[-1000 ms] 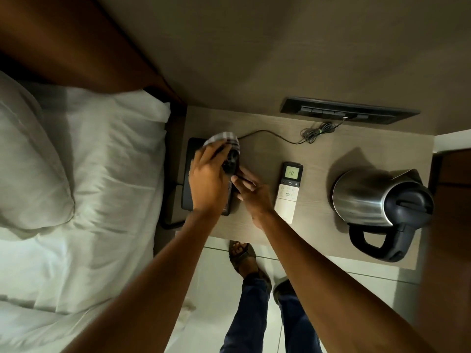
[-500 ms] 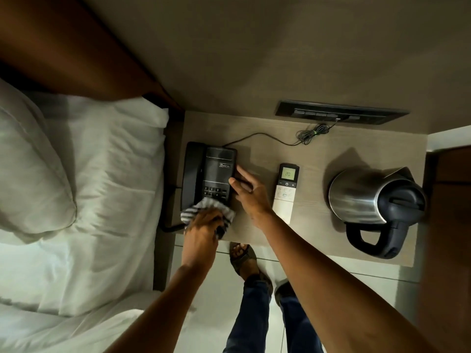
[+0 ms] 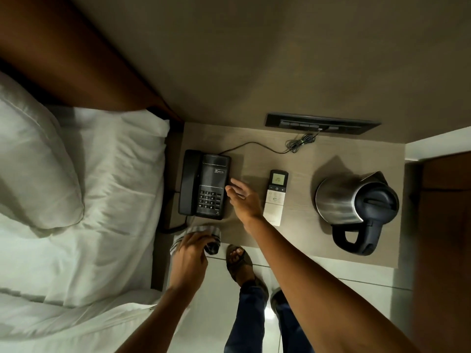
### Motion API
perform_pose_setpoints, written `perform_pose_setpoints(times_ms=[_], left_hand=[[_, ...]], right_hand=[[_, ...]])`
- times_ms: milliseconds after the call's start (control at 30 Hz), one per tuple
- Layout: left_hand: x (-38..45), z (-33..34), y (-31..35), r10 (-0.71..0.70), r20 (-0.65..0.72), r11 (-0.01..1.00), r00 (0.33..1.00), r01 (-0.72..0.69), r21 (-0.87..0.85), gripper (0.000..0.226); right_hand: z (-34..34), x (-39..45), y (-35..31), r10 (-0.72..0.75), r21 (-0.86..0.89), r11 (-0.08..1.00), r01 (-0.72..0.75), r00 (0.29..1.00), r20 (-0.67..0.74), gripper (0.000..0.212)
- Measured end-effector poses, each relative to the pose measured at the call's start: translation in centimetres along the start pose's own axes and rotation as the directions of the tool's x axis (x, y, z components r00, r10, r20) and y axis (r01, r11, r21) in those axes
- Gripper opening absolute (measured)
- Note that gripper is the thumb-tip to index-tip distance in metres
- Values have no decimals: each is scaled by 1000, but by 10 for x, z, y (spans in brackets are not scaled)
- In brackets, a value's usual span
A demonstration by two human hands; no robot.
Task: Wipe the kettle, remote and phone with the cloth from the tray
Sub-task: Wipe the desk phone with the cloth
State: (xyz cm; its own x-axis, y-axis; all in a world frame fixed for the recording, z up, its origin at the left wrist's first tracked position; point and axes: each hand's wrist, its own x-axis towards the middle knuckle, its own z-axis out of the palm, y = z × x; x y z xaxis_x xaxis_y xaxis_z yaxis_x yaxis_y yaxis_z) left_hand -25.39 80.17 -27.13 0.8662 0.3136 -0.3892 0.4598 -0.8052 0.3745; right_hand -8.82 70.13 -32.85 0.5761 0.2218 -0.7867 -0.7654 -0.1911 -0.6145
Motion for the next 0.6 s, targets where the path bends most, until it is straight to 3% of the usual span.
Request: perform_pose_setpoints(times_ms=[133,200,300,433,567,600], left_hand=[[24,-26,31,17,-79,993,997,-26,-115,46],[32,-35,51,-84,-104,960,991,53,-274,43],[42,-51,89,-302,-79,781,950,200,-591,45],[53,-72,143,-342,-46,534,939,154,-832,44],[61,-86,201,-276,-9,421,961,113,-900,35],[62,-88,214,-253,13,409,967,119,-905,32]], right_hand=[[-14,-19,-15,-21,21,1000,21,1000,13,44],[-24,-32,-26,-31,12,999,31,999,37,45],[-43,-54,-46,-29,22,999,27,995,94,54],[-76,-89,-73,-31,143,990,10,989,148,67],[-124,-130,-90,-112,259,963,74,985,134,33],[-134,-140,-94,-141,285,953,106,985,104,33]])
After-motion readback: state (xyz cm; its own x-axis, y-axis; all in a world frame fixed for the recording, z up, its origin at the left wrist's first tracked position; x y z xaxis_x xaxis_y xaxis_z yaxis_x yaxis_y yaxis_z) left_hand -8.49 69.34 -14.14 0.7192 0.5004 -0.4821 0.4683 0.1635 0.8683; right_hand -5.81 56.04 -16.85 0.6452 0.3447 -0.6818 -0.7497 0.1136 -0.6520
